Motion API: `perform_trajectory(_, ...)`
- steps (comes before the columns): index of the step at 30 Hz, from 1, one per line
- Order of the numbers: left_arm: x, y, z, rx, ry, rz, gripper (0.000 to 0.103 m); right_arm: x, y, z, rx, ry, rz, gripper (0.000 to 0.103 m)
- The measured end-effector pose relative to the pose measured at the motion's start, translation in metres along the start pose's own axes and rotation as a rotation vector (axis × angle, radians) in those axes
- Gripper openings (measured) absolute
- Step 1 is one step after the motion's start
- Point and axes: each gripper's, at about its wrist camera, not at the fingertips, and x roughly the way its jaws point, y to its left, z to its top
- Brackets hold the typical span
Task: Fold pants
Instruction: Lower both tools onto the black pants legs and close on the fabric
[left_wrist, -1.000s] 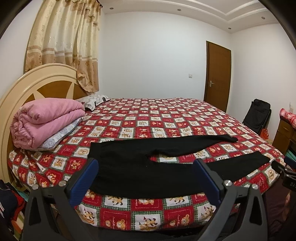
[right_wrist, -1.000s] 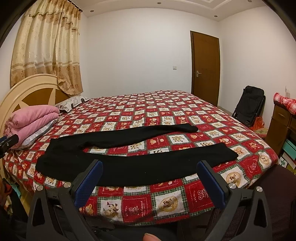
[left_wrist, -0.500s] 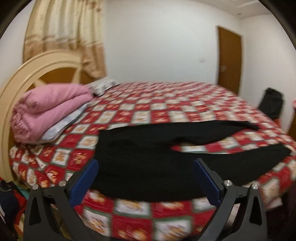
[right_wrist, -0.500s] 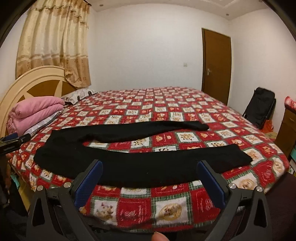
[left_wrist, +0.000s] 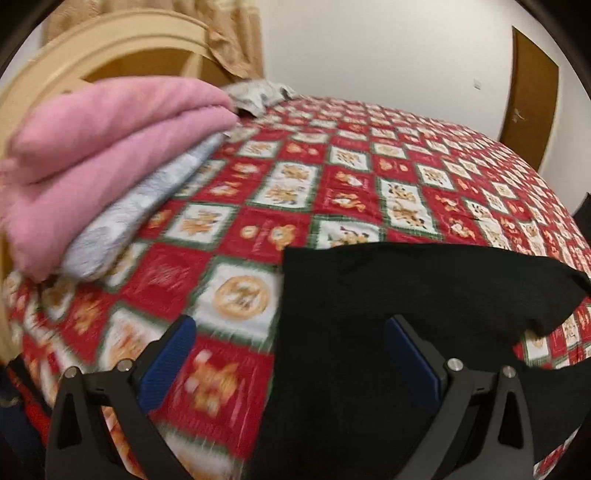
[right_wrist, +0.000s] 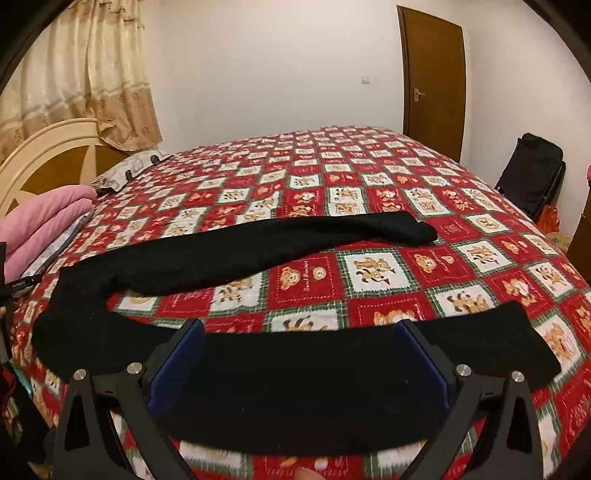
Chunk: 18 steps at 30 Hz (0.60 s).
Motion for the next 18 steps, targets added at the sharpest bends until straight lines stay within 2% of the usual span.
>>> perform_trajectory(2,0.022,-0.005,0.011,0.023,0.026,-0.008,0.099,0.011,-0.001,0.007,-0.004,0.014,0.003,0.102)
perform_trajectory(4,0.04,-0.012,0.019,0.054,0.062,-0.021,0.077,0.017,0.001,0.012,-0.021,0.012,-0.001,0.102)
perform_trajectory(6,0.063,-0.016,0.028,0.043,0.128,-0.095,0.069,0.023,0.001,0.018,-0.047,0.011,0.001,0.102)
perform_trajectory(8,0.082,-0.016,0.034,0.036,0.159,-0.09,0.069,0.029,-0.003,0.026,-0.059,0.011,-0.006,0.102)
perform_trajectory(9,0.09,-0.017,0.036,0.049,0.172,-0.075,0.064,0.03,-0.006,0.03,-0.057,0.009,-0.012,0.102)
perform_trajectory(11,0.101,-0.018,0.037,0.063,0.186,-0.068,0.063,0.033,-0.014,0.036,-0.041,0.005,-0.017,0.102)
perform_trajectory(13,0.107,-0.013,0.037,0.035,0.198,-0.093,0.061,0.037,-0.027,0.042,-0.028,0.007,-0.031,0.1)
perform_trajectory(15,0.108,-0.008,0.037,0.021,0.192,-0.122,0.061,0.043,-0.038,0.046,-0.02,0.018,-0.039,0.084)
perform_trajectory(16,0.109,-0.006,0.038,0.018,0.194,-0.133,0.061,0.046,-0.043,0.048,-0.016,0.025,-0.044,0.071)
perform_trajectory(17,0.11,-0.003,0.038,0.015,0.196,-0.148,0.06,0.053,-0.051,0.051,-0.01,0.042,-0.057,0.064)
perform_trajectory(18,0.11,-0.002,0.039,0.01,0.199,-0.152,0.058,0.057,-0.058,0.053,-0.004,0.056,-0.058,0.063)
